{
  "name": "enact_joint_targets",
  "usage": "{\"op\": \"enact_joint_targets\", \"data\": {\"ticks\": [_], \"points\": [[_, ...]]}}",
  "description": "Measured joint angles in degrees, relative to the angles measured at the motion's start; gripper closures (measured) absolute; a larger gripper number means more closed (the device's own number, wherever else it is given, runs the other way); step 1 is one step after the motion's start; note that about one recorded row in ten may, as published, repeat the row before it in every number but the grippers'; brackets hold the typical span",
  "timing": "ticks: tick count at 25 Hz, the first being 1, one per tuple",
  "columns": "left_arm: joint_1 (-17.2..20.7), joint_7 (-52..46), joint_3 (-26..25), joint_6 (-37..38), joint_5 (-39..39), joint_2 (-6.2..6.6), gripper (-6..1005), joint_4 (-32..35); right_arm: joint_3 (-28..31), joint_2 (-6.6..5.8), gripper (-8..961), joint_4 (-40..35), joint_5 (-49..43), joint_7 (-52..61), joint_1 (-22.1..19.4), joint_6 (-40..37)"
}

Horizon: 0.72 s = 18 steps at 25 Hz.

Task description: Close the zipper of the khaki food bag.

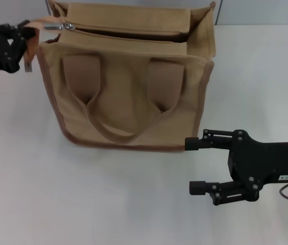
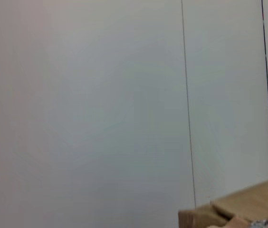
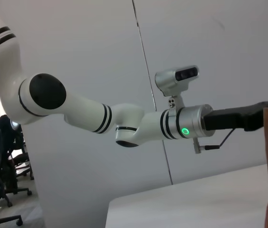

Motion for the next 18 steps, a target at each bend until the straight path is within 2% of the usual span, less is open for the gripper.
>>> {"op": "enact_joint_targets", "data": {"ticks": [1, 8, 11, 16, 18], "points": [[0.3, 0.0, 0.2, 1.5, -1.7, -0.04, 941, -0.1, 0.3, 0.0, 158, 0.0, 0.0, 0.0, 0.0, -0.4], [0.7, 0.6, 0.4, 9.7, -2.4, -0.1, 978, -0.3, 0.7, -0.1, 163, 0.1, 4.1, 1.6, 0.6, -7.3], [0.7, 0.2, 0.5, 14.2, -2.5, -0.57, 983, -0.6, 0.8, -0.49, 165, 0.1, 5.9, 3.5, 0.6, -9.4], [0.0, 0.0, 1.0, 15.3, -2.6, -1.24, 981, -1.2, 1.7, -0.68, 168, 0.0, 7.3, 6.8, 0.9, -10.1], [-0.4, -0.1, 1.0, 15.3, -2.7, -1.2, 981, -2.1, 3.8, -0.74, 170, -0.4, 8.2, 10.8, 1.5, -10.1]]}}
